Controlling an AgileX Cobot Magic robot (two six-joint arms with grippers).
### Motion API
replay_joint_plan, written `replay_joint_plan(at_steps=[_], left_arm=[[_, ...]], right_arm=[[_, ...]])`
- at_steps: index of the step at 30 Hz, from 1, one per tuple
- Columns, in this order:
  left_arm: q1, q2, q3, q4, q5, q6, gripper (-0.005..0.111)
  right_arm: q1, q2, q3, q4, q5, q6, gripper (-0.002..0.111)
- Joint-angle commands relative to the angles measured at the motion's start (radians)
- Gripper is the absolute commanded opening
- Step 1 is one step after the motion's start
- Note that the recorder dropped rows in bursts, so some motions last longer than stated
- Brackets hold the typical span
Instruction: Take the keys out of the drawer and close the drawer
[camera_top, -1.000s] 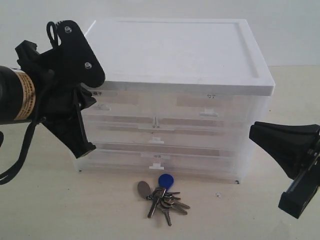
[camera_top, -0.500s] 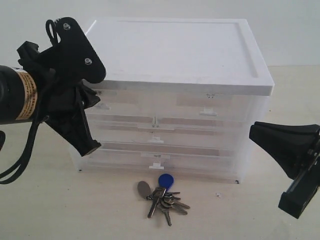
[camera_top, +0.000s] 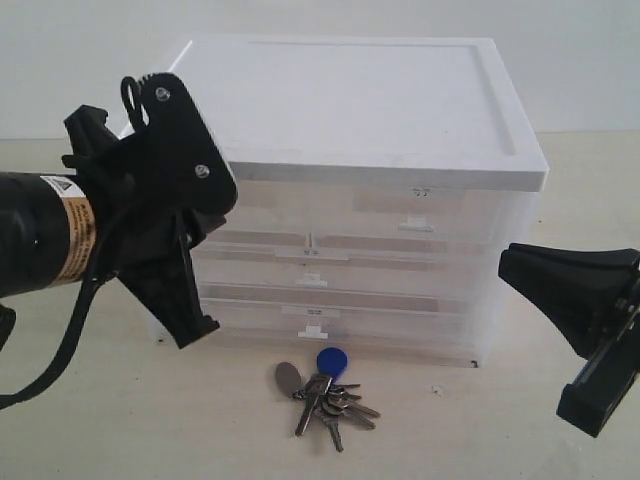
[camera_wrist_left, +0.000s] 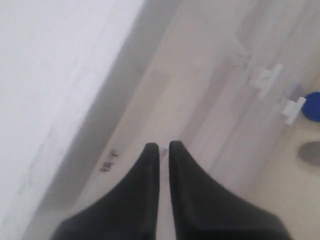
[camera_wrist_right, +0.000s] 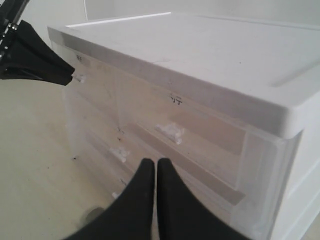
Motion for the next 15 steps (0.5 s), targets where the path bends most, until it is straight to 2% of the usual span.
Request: replay_joint_plan(at_steps=[1,8,13,15], left_arm=[[-0.009,0.033,0.003,0.213,0.118,-0.209,0.004],[-0.011,0.026,0.003,0.227,0.092,-0.264,0.004],[-0.052,-0.079,0.003,0.110,0.070,-0.245,0.004],[-0.088,-0.145,0.003,0.020,0.048,-0.163,0.004]], right_arm=[[0.000,0.002,-0.006,0.002,-0.008,0.000,0.000],[0.000,0.002,-0.006,-0.005,-0.005,0.000,0.000],[0.000,-0.014,-0.006,-0.018,-0.007,0.017,0.000],[0.000,-0.043,-0.006,-0.021,-0.004,0.028,0.000]])
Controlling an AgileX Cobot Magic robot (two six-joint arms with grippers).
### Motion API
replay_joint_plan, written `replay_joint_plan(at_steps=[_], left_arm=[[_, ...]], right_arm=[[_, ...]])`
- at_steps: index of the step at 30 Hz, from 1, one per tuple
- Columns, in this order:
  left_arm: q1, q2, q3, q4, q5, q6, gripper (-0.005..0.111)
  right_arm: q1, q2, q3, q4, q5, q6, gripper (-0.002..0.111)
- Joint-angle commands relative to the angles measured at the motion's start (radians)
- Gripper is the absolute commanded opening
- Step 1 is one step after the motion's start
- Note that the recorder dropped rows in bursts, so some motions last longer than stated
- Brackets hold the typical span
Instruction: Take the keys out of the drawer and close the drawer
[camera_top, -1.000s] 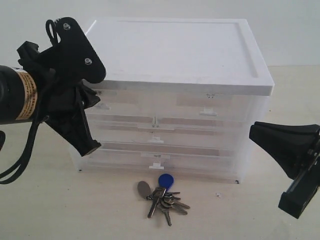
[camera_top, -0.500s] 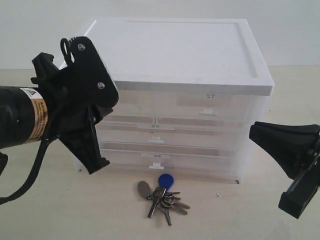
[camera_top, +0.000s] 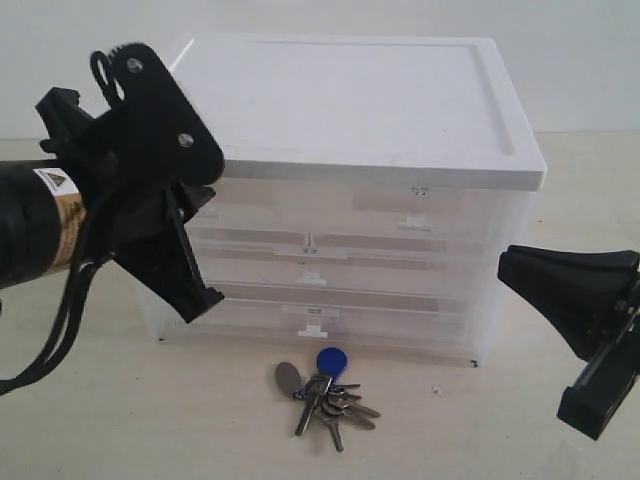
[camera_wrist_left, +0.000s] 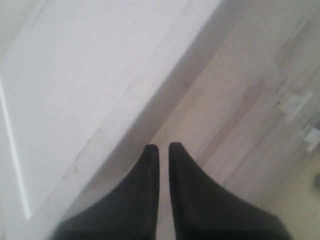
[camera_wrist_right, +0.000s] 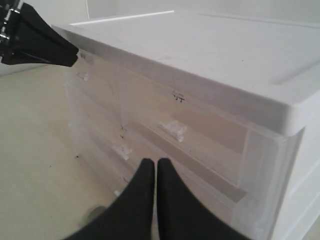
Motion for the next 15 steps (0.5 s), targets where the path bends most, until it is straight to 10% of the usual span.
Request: replay_joint_plan(at_steps=[1,15], left_arm=[[-0.073,-0.138,0.001,-0.164,-0.033,0.113,0.004],[-0.164,-0.671,0.140,-0.476,-0.160,0.256,0.004]], right_arm=[[0.000,-0.064,-0.006,-0.019,0.001,0.028,0.000],[0.000,-0.596,0.049,-0.043,0.311,0.310,0.000]])
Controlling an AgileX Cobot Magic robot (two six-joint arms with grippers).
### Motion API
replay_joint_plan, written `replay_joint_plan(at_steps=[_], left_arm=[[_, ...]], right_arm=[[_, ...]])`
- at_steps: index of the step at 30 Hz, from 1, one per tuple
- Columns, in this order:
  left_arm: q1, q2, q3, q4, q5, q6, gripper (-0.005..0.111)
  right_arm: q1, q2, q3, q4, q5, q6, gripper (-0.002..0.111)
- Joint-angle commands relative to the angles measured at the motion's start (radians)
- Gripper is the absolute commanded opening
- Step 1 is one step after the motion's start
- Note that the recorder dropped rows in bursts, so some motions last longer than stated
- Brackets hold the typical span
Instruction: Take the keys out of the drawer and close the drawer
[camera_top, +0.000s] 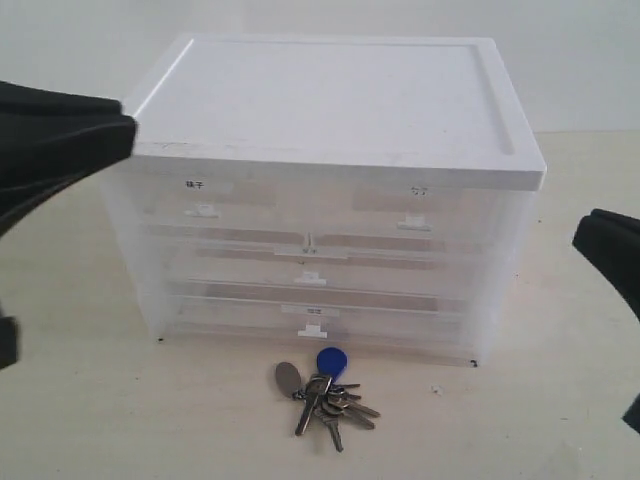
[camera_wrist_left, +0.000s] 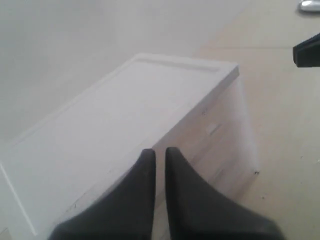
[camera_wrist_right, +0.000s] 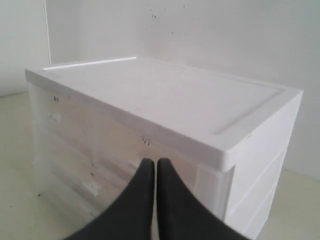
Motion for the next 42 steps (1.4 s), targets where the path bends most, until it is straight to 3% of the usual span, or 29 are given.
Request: replay_joint_plan(at_steps=[1,7,14,34,37,38,42], left_arm=[[-0.006,-0.163,0.081,-0.063,-0.056,0.005,0.004],[-0.006,-0.371,0.190,-0.138,-0.060,0.005,0.004],[-0.006,-0.506,0.229,-0.159,-0.063,0.003,0.004],[-0.006,-0.545,0.229,-0.144,-0.059,0.003,0.004],[-0.006,-0.547,0.230,-0.321,-0.059,0.014,0.004],[-0.006,-0.547,0.232,-0.369,-0.057,0.093,0.004],[0.045,-0.547,0.300,-0.834,-0.126,0.646,0.004]], right_arm=[[0.000,-0.190,0.033,-0.016,0.081,0.110,0.000],[0.000,-0.438,0.039,-0.053,0.187,0.272,0.000],[0.000,-0.580,0.039,-0.085,0.195,0.313,0.000],[0.000,-0.593,0.039,-0.085,0.193,0.392,0.000],[0.000,-0.593,0.039,-0.085,0.193,0.392,0.000],[0.000,-0.593,0.039,-0.085,0.193,0.392,0.000],[0.000,-0.593,0.039,-0.085,0.185,0.390,0.000]])
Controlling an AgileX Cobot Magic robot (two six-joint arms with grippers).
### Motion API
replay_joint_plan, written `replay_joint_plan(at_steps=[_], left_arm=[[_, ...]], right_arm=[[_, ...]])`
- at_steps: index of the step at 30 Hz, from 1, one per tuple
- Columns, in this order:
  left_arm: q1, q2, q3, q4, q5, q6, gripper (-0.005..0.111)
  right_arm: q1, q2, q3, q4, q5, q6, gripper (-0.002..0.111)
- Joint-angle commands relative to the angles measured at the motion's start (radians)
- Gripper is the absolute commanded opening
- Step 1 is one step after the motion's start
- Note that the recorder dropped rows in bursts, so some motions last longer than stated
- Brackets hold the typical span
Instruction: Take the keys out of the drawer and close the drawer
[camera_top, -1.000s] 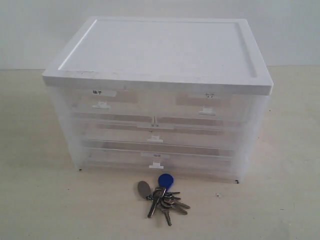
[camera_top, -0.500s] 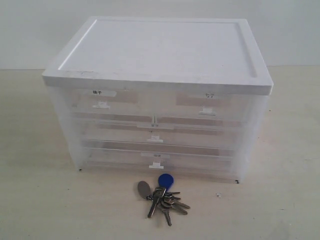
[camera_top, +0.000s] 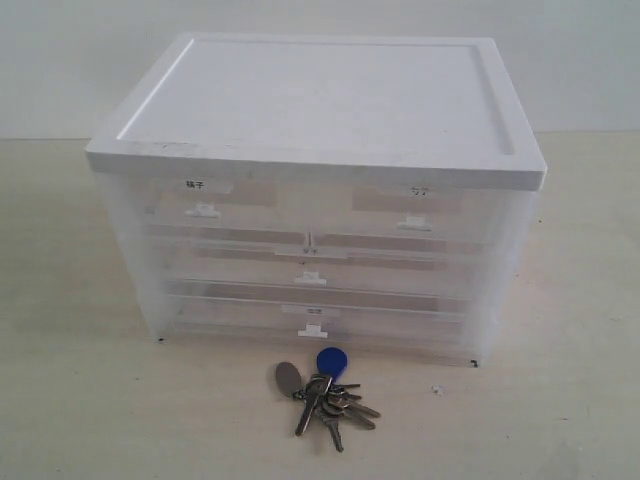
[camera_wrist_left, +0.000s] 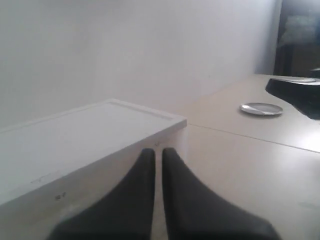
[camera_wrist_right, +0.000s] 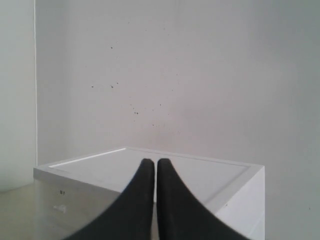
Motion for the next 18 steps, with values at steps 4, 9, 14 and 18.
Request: replay_joint_plan(at_steps=[4,9,14,18], left_arm=[[0.142,-0.006,0.229,-0.484,-0.326,0.546,0.004],[0.324,-0.006,0.403,-0.425,-0.619,0.463,0.004],[0.523,-0.018,0.403,-0.399,-0.468,0.382,0.004],[0.663,-0.071,0.403,-0.399,-0.366,0.382,0.004]], right_arm=[[0.000,-0.006,0.001,-0.006,-0.027,-0.002,0.000],[0.000,-0.006,0.001,-0.006,-0.025,-0.002,0.000],[0.000,-0.006,0.001,-0.006,-0.029,-0.002,0.000],[0.000,-0.006,0.001,-0.006,-0.029,-0.002,0.000]])
